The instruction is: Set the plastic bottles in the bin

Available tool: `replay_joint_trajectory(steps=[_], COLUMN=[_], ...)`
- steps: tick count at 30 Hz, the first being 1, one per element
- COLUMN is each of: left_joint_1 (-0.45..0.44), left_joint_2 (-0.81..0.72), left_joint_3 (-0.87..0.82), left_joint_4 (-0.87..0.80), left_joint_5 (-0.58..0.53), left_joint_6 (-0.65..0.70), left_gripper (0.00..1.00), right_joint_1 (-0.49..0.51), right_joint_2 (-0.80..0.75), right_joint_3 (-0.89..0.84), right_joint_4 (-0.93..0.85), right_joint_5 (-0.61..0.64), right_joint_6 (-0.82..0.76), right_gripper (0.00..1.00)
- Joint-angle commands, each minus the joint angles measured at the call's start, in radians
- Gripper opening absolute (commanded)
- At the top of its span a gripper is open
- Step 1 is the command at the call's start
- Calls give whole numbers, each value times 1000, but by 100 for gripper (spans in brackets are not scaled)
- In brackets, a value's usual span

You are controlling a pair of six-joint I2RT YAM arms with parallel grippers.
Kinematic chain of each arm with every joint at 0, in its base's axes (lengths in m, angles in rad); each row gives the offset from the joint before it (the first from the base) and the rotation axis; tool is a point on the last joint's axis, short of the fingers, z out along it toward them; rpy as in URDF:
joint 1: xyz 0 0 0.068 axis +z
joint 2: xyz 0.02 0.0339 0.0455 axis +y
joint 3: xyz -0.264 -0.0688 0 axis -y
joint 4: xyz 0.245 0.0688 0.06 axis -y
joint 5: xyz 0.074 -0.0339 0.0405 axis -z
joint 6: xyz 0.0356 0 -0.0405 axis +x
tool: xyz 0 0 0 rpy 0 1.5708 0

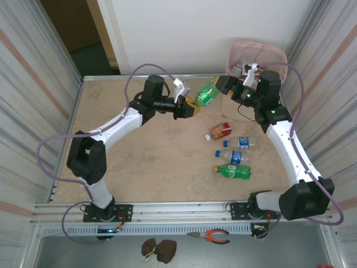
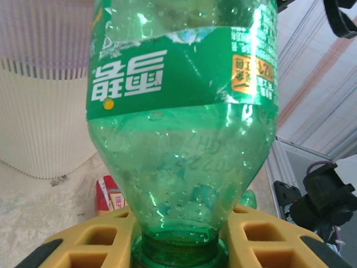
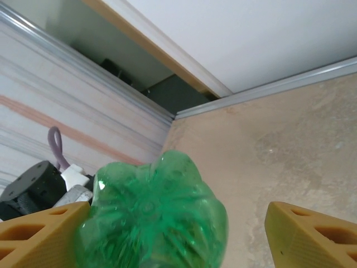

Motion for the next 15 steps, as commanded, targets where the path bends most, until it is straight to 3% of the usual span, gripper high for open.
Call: replay_joint_trajectory(steps=[1,10,13,15], left_joint_1=[-11,-12,-12,-11], left_joint_2=[-35,-27,-33,-38], left_joint_3=[7,4,2,0], left_joint_4=[48,60,60,62], left_joint_5=[86,109,92,74], left_joint_6=[-15,-32,-34,-38], left_gripper=[31,34,40,51], right_joint_1=[9,18,18,18], right_joint_2=[18,29,24,18], right_joint_3=[33,45,45,46], right_joint_4=[47,50,46,39], right_joint_5=[-29,-34,-22,-7], right_joint_6=[26,25,16,10], right_gripper=[78,63,59,58])
